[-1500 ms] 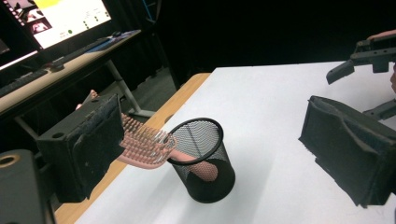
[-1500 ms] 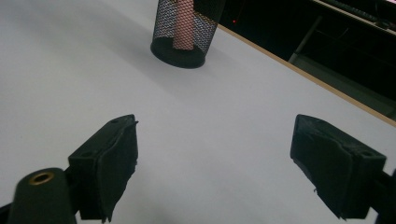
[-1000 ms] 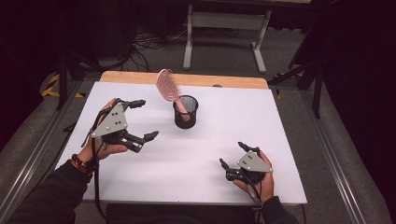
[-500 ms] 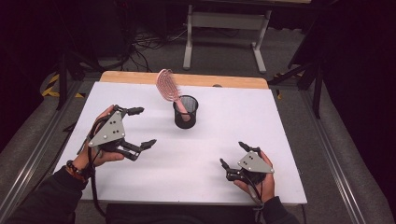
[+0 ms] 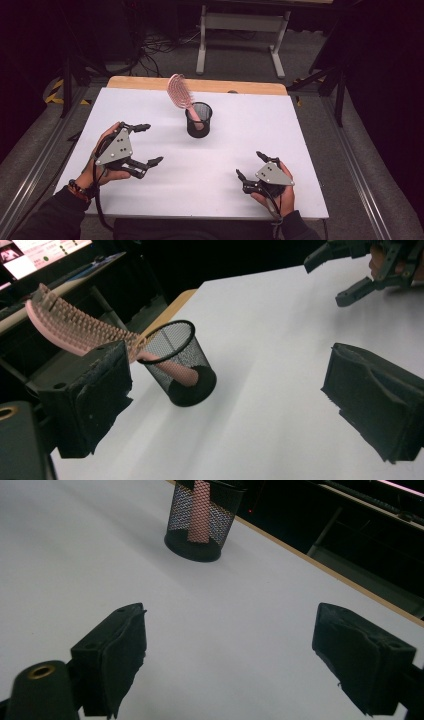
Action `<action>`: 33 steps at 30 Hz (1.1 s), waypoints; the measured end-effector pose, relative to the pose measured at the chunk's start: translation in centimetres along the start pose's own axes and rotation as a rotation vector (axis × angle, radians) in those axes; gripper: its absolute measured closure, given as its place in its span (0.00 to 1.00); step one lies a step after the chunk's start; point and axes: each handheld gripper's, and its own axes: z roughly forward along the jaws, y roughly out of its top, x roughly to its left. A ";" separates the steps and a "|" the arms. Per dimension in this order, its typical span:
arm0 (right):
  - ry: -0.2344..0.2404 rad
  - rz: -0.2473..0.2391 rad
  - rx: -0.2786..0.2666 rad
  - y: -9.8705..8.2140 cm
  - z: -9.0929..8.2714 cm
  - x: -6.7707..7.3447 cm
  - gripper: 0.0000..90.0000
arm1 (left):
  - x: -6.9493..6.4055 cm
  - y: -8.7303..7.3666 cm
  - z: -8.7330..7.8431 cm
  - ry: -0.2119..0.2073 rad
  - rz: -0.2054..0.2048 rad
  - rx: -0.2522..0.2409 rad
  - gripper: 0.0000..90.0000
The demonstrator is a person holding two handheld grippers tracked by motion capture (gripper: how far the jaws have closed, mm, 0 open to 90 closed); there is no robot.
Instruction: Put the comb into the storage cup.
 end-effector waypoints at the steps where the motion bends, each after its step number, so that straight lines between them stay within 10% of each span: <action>1: -0.001 0.000 -0.001 0.0 0.0 0.0 0.16 | 0.0 -0.2 0.0 0.005 0.003 0.005 0.07; 33: -0.001 -0.004 -0.007 -0.1 0.0 -0.2 0.16 | -1.3 -5.7 0.0 0.031 -0.077 0.083 0.07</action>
